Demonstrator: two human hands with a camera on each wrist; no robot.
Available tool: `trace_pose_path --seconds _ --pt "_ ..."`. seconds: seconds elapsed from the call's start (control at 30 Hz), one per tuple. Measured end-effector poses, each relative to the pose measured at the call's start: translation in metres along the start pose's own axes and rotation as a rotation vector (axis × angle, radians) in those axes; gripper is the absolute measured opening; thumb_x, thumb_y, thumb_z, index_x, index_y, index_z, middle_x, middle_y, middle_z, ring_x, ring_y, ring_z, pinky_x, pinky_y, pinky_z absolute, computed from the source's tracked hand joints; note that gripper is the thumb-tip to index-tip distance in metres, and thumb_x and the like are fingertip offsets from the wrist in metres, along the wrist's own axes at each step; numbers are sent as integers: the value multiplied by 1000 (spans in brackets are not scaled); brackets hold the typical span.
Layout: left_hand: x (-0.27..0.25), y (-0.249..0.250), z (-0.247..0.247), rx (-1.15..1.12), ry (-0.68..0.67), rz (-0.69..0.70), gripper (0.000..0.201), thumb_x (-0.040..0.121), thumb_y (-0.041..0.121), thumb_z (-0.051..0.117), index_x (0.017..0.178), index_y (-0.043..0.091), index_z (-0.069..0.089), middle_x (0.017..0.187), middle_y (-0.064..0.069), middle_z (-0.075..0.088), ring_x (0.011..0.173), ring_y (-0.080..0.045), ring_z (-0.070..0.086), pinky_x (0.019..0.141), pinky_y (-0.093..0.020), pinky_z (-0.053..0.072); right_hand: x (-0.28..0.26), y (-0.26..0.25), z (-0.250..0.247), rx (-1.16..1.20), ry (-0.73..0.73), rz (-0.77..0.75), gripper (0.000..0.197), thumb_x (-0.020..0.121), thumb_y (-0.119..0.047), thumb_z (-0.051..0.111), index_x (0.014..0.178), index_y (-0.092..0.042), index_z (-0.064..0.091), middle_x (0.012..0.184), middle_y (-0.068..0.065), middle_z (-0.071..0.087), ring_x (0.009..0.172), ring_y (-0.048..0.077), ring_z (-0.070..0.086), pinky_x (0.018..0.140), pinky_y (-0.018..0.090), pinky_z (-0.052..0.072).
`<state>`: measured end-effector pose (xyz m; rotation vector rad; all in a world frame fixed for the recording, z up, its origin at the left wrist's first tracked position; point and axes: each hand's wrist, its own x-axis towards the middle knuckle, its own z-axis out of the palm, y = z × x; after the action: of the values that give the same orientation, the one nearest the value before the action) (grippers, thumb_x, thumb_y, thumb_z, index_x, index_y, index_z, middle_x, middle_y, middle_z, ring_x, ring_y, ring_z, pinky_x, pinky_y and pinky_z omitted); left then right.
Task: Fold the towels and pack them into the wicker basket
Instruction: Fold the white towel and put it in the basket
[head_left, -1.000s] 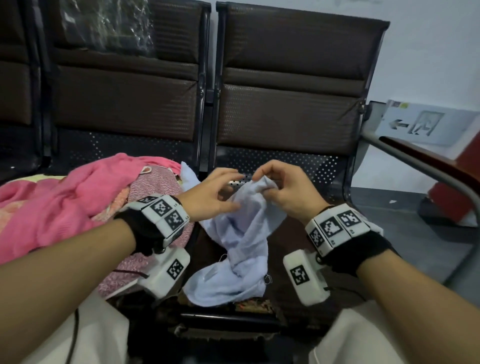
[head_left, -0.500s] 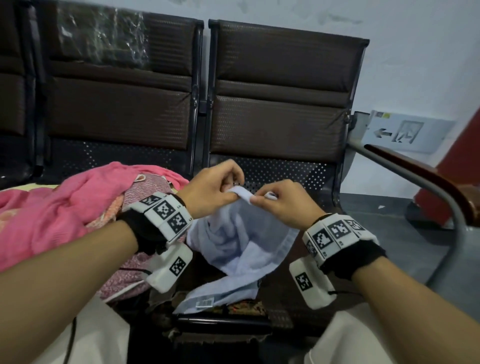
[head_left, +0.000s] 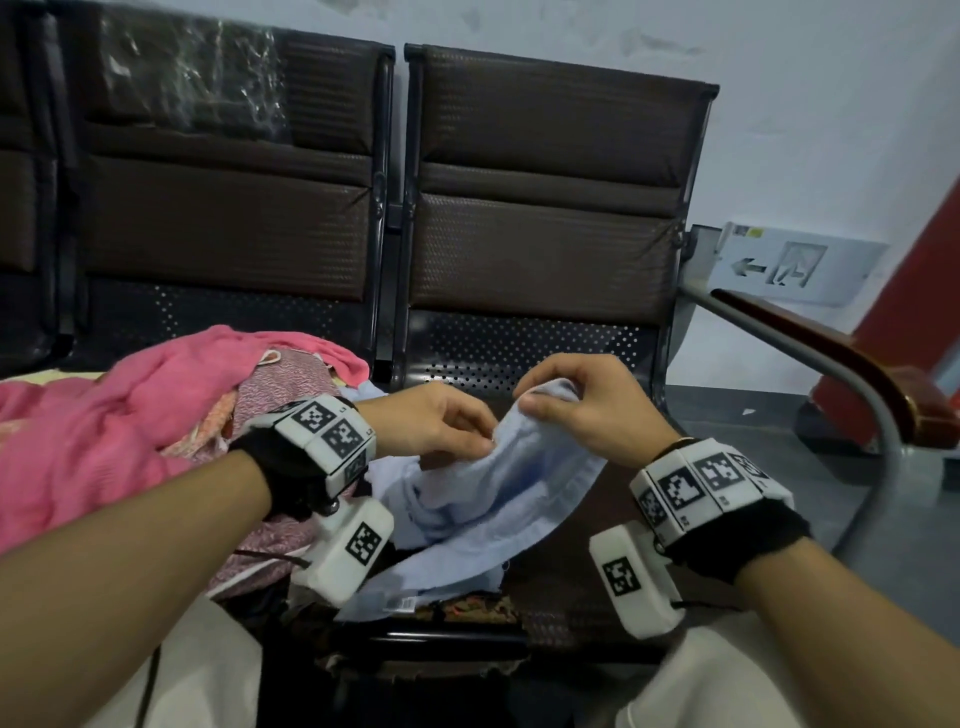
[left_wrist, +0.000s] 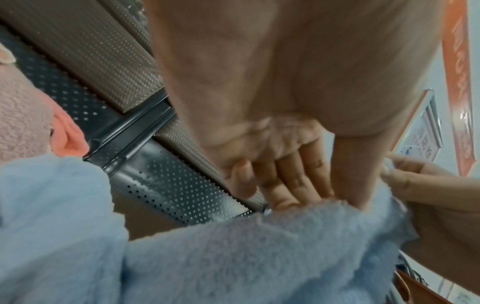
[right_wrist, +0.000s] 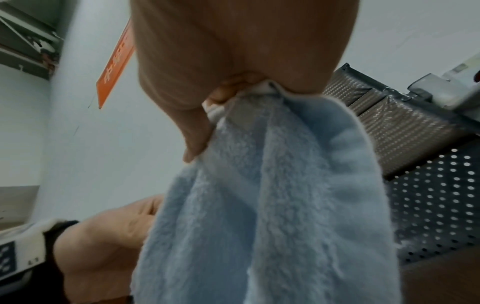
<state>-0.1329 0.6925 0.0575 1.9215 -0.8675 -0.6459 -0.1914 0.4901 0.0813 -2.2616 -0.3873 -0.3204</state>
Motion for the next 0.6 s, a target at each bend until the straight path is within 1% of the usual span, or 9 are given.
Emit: trace_pose_path --seconds 0.03,0.13,0.23,0.27,0.33,0.4,0.47,0.53,0.6 --pt "1 0 -1 3 19 21 7 83 8 68 87 14 67 81 -19 58 74 -30 49 70 -43 40 -1 -1 -3 -35 -38 14 5 77 -27 75 82 -28 73 83 -12 71 84 -1 64 80 20 49" --pt "5 1 -1 34 65 72 13 80 7 71 88 18 70 74 -11 60 71 -26 52 71 -44 43 -4 1 -2 -321 -187 46 23 72 -53 72 86 -35 75 83 -16 71 83 1 63 77 28 50" --pt "6 -2 0 135 -15 39 23 84 5 63 102 19 69 60 1 54 62 -21 48 64 -37 43 -3 2 2 -463 -167 35 18 77 -51 69 84 -35 74 79 -13 69 79 5 61 71 31 50" --pt "6 -3 2 174 -60 19 28 85 3 60 99 24 70 56 5 52 59 -17 47 61 -33 42 -3 2 3 -487 -144 26 17 79 -49 69 84 -34 74 81 -12 69 80 7 61 72 32 51" --pt "2 -4 5 261 -119 0 36 85 3 58 76 36 68 53 10 51 54 -9 44 57 -26 39 0 3 2 -499 -81 21 14 81 -46 67 84 -33 71 83 -9 69 80 10 60 74 34 51" --pt "0 -6 7 290 -104 -9 27 87 12 62 70 32 67 55 10 54 53 -7 45 56 -24 39 2 5 0 -467 -33 29 11 83 -44 67 83 -33 69 82 -9 68 79 10 59 73 34 51" --pt "0 -8 4 365 2 11 9 85 24 68 76 21 67 60 9 56 55 -4 46 56 -22 40 3 6 0 -455 -27 36 10 82 -43 68 81 -34 66 82 -11 66 78 8 57 71 33 50" --pt "1 -9 -3 534 192 84 19 79 28 74 65 21 62 63 10 53 57 -2 45 58 -21 40 3 7 1 -464 -29 52 11 81 -43 70 79 -35 62 81 -13 64 77 7 56 68 31 49" --pt "-1 -6 -12 580 414 168 22 71 27 80 63 21 60 75 4 54 66 -9 51 63 -27 45 3 7 2 -474 -33 81 14 80 -45 70 78 -35 61 81 -12 65 78 8 58 69 31 49"
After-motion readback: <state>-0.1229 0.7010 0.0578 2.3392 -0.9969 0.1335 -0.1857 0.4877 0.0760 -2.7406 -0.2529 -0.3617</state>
